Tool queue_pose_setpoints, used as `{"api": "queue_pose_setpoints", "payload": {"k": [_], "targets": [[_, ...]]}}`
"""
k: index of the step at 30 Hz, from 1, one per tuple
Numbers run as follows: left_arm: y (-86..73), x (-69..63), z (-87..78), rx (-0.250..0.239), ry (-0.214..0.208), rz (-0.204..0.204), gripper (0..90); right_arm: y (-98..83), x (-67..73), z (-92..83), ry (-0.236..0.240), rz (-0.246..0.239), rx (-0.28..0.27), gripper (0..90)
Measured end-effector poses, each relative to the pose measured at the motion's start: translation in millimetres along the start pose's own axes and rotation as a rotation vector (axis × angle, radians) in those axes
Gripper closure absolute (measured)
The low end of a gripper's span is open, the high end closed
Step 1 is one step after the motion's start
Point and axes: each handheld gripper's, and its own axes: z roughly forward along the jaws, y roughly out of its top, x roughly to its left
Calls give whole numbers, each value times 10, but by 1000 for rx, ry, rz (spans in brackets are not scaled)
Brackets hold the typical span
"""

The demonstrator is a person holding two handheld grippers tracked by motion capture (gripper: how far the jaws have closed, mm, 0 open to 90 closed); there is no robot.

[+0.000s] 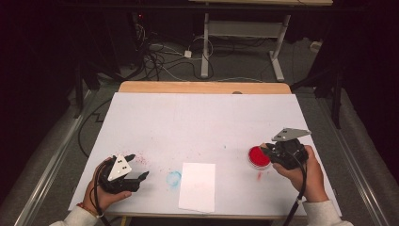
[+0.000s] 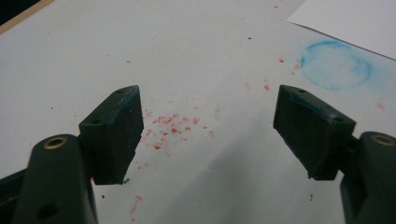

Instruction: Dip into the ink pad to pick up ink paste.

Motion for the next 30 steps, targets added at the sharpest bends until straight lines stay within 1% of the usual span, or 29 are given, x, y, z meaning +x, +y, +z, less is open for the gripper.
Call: {"api": "queue_pose_setpoints", "payload": {"k": [1, 2, 4, 6, 7, 9, 13, 14, 16, 18, 19, 20, 22, 24, 25, 27, 30], "targets": [[0, 0, 0, 0, 0, 0, 237, 0, 0, 0, 0, 0, 0, 762], [0, 1, 0, 0, 0, 0, 237, -30, -17, 106, 12, 7, 32, 761], [-2, 2, 1, 2, 0, 0, 237, -56, -30, 198, 16, 7, 67, 761], [-4, 2, 2, 3, 0, 1, 237, -81, -48, 270, 21, 15, 89, 761], [-4, 2, 2, 4, 0, 2, 237, -81, -48, 270, 21, 15, 89, 761], [-5, 1, 3, 6, 1, 2, 237, -103, -65, 348, 24, 18, 111, 761], [-8, 0, 5, 9, 1, 2, 237, -111, -74, 395, 29, 12, 120, 761], [-8, 0, 5, 9, 0, 3, 237, -112, -72, 405, 34, 22, 125, 761], [-8, -1, 7, 9, 2, 4, 237, -115, -76, 431, 31, 9, 135, 761], [-8, -1, 5, 9, 3, 3, 237, -129, -81, 478, 2, 14, 164, 761], [-8, -1, 4, 8, 3, 3, 237, -129, -81, 478, 2, 14, 164, 761], [-9, 0, 3, 9, 3, 3, 237, -138, -91, 490, -11, 9, 176, 761], [-9, 1, 4, 9, 3, 2, 237, -154, -118, 497, 6, 27, 171, 761], [-9, -1, 8, 10, 2, 2, 237, -157, -121, 502, 7, 29, 168, 761], [-6, 3, 11, 5, 7, 15, 237, -160, -123, 510, 6, 27, 164, 761], [-4, 1, 12, 5, 5, 19, 237, -170, -120, 519, 6, 43, 157, 761], [-1, -4, 13, 3, 4, 19, 237, -176, -118, 519, 7, 54, 159, 761]]}}
